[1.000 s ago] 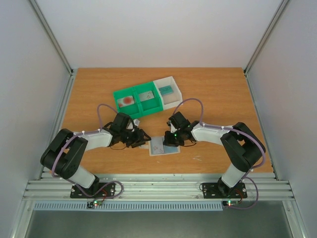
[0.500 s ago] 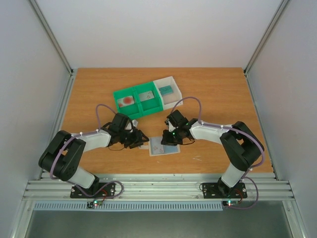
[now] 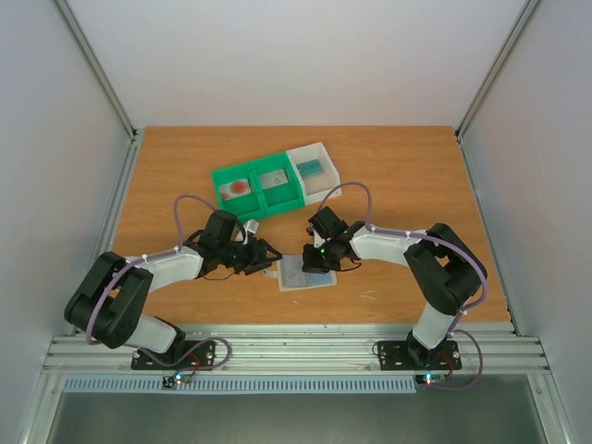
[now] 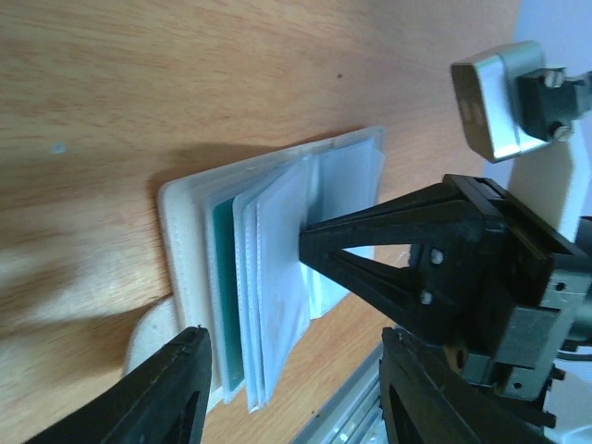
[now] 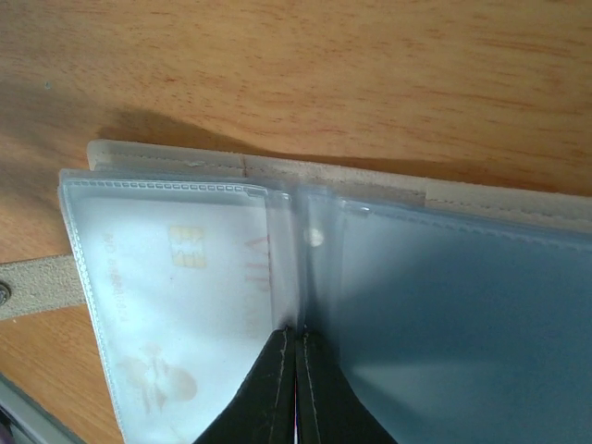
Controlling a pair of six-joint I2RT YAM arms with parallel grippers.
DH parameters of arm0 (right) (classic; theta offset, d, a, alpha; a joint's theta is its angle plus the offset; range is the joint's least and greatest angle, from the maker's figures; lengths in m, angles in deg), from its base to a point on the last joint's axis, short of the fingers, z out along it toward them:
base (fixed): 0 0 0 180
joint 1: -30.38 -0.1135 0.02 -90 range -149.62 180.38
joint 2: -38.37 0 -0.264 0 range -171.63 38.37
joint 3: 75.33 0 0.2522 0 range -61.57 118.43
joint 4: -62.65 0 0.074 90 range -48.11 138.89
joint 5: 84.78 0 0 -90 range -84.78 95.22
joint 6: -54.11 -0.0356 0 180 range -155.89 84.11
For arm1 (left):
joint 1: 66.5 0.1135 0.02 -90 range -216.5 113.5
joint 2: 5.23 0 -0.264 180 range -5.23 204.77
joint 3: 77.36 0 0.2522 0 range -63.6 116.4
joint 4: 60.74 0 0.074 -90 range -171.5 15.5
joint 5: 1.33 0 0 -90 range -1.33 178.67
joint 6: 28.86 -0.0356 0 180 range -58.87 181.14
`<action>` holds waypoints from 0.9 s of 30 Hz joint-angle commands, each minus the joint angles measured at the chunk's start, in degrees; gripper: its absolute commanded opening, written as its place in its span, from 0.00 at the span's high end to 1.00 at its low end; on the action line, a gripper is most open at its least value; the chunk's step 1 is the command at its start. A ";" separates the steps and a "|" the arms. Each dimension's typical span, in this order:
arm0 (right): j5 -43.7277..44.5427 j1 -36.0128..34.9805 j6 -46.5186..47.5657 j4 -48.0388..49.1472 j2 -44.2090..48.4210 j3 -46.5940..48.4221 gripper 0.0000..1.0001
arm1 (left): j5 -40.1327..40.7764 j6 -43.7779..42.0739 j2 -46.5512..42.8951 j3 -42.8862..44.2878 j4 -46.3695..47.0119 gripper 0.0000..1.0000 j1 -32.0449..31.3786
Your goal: Take the credit cards out of the card holder
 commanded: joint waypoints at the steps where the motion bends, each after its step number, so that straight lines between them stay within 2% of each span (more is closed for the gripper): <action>1: 2.58 -0.65 -0.33 -1.18 -2.56 -2.44 0.99 | -3.93 2.80 1.10 -1.04 10.30 0.49 -0.13; 15: 1.36 -0.69 -1.45 1.53 -2.47 -3.87 0.98 | -7.84 8.68 8.56 -0.97 24.96 0.44 -0.29; 23: 1.58 -0.73 -1.85 2.00 -2.07 -4.58 0.97 | -8.99 8.79 13.51 -0.13 27.56 0.43 -0.39; 27: 1.40 -0.71 -2.00 2.12 -2.29 -4.46 0.97 | -7.62 6.77 14.54 -0.05 25.07 0.43 -0.39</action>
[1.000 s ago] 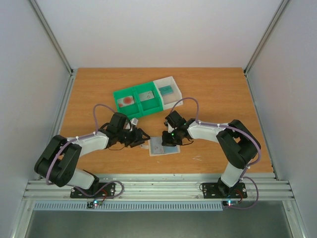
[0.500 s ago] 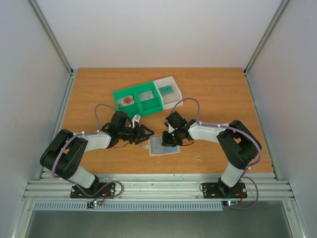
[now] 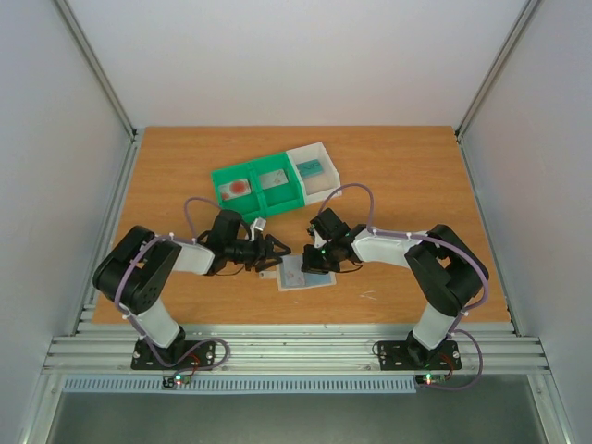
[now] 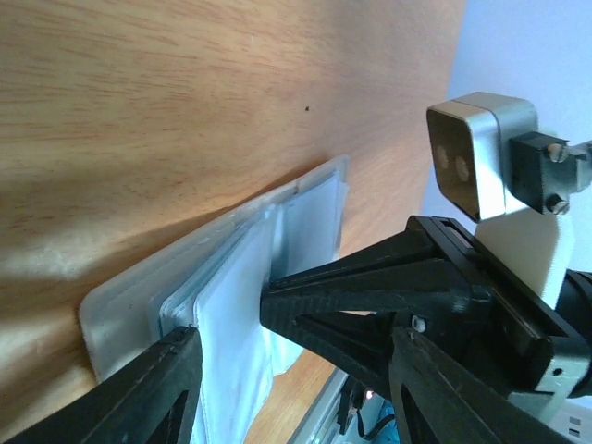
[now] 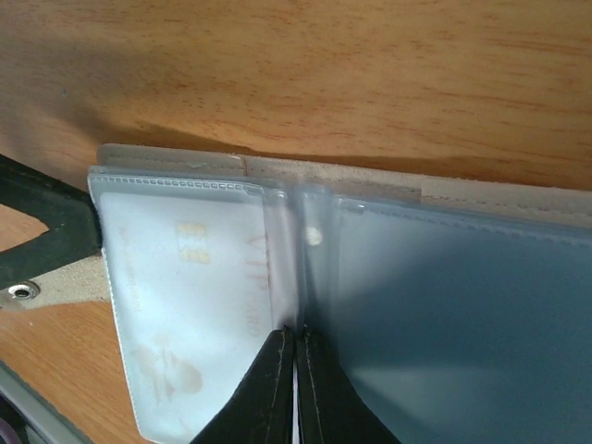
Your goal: Take the credit cards out of the card holder
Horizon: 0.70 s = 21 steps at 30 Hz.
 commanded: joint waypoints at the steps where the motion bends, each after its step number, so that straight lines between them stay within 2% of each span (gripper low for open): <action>1: 2.20 -0.71 -0.53 -1.81 -2.82 -2.35 0.97 | -0.10 -2.71 1.60 0.50 1.94 0.43 -0.26; 21: 4.21 -0.76 -1.59 -0.60 -1.95 -3.78 0.98 | 0.84 -4.83 1.30 -0.70 -0.62 0.43 -1.61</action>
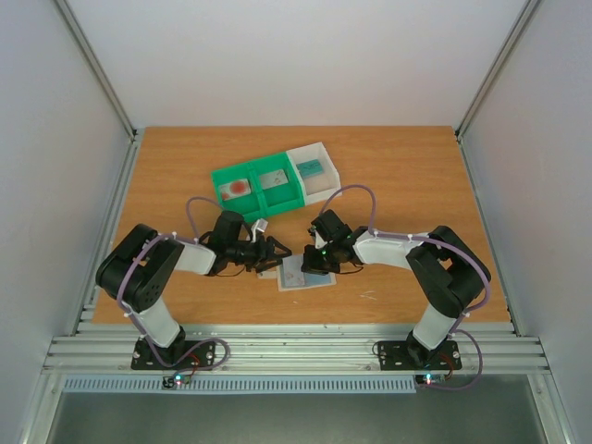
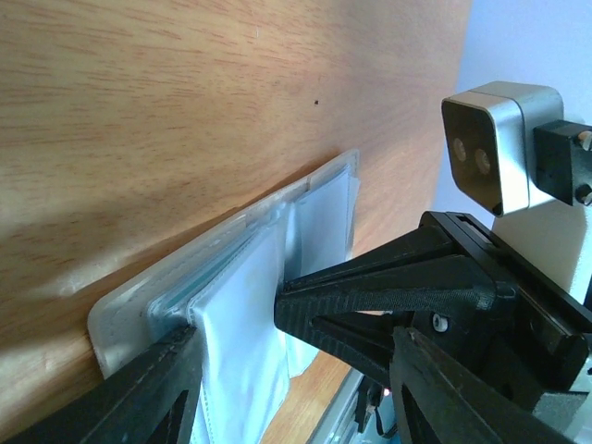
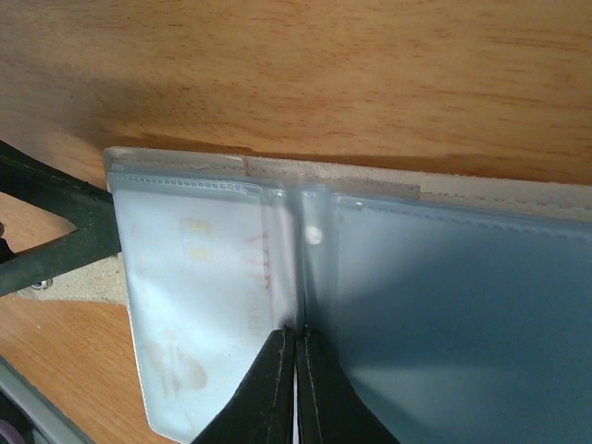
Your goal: Take the credit cards out of the card holder
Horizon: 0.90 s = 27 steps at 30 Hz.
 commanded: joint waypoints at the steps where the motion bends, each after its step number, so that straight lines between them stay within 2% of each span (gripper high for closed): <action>1: 4.18 -0.71 -0.53 -2.90 -2.82 -2.28 0.98 | 0.43 -2.40 -0.37 -0.53 -1.50 0.43 -1.29; 6: 4.00 -0.77 -1.06 -2.24 -2.60 -2.59 0.98 | 1.23 -2.84 -1.29 -0.55 -3.53 0.43 -2.24; 16: 4.10 -0.75 -0.76 -2.37 -2.33 -2.94 0.98 | 5.94 -8.13 -5.50 1.66 -16.01 0.41 -4.39; 27: 2.84 -0.69 -1.11 -0.79 -2.25 -3.47 0.98 | 5.16 -6.88 -4.48 4.00 -14.59 0.42 -5.35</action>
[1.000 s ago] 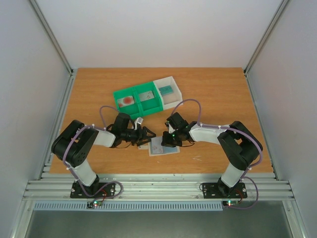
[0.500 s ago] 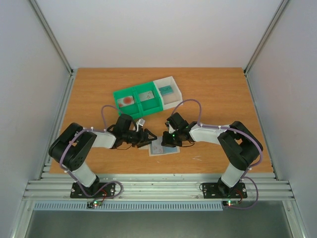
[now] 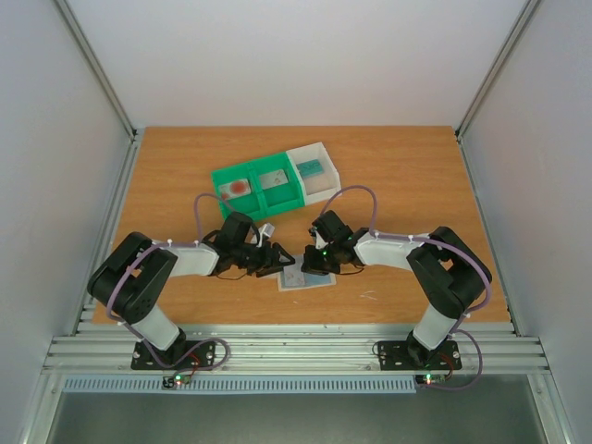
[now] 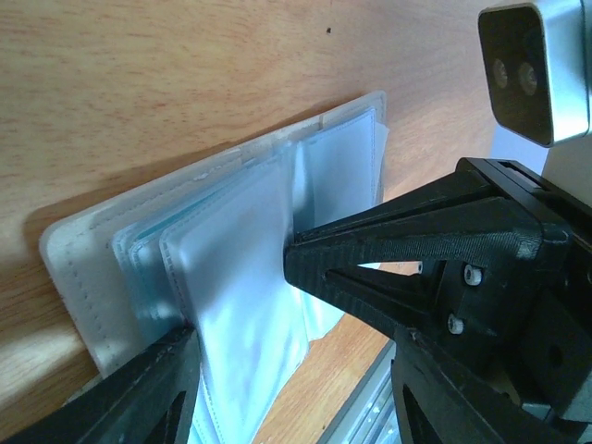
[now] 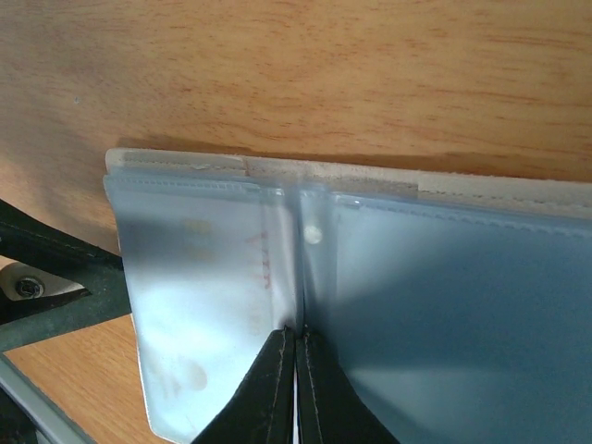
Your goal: Take the credit cards out of the card holder
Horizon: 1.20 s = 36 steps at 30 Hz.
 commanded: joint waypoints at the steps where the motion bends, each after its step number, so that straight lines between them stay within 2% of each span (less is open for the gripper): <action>1: 3.08 -0.72 -0.59 -2.14 -2.47 -2.51 0.98 | 0.42 0.11 -0.27 1.41 -0.95 0.42 -0.87; 22: 1.61 -0.75 -2.57 3.54 0.37 -6.09 0.97 | -2.38 4.26 -3.06 0.66 3.61 0.42 -1.51; 26: 1.04 -0.77 -2.95 4.58 1.07 -6.55 0.94 | -3.06 5.95 -2.32 0.61 5.90 0.42 -1.81; 31: 0.61 -0.73 -3.35 5.61 1.42 -7.01 0.92 | -1.85 5.24 -3.07 1.39 3.64 0.42 -1.98; 36: 0.23 -0.77 -3.10 6.36 1.78 -7.26 0.92 | -0.27 3.48 -3.13 2.92 -0.64 0.47 -2.39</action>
